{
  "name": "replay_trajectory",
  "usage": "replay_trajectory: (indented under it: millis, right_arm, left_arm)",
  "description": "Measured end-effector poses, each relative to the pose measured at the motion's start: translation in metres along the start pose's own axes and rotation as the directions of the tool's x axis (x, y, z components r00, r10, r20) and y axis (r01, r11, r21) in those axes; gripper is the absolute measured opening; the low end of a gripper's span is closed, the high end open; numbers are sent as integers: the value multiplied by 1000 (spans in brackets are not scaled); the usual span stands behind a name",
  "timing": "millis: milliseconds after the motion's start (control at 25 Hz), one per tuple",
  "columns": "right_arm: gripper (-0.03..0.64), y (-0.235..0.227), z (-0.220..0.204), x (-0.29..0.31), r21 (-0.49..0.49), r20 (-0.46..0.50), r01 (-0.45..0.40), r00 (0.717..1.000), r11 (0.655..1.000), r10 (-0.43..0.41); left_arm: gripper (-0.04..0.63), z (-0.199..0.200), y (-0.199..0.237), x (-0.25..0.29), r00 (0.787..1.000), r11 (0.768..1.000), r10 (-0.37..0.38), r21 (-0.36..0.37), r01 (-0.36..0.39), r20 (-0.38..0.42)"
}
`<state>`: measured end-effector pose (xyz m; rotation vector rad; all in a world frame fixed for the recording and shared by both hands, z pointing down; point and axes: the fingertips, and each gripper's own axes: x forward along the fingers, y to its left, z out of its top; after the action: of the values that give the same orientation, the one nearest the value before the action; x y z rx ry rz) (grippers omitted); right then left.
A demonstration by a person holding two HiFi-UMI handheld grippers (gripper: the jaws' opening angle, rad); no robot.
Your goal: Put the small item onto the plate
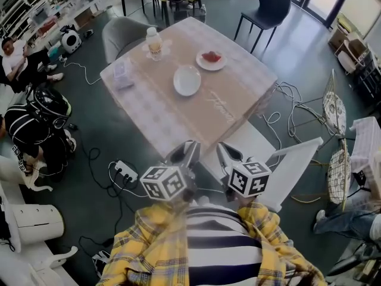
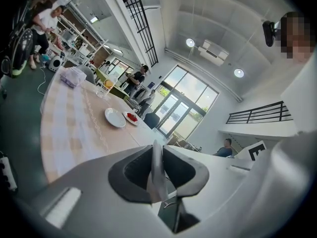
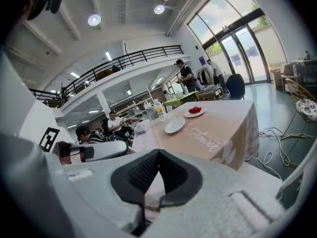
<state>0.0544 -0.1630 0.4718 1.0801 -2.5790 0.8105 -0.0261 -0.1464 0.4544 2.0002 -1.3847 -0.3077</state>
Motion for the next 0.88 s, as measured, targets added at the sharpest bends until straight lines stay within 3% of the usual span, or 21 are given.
replay_trajectory:
  millis: [880]
  right_arm:
    - [-2, -9, 51, 97, -24, -26, 8, 1000, 1000, -8]
  left_arm:
    - [60, 72, 59, 75, 1000, 1000, -2, 26, 3, -27]
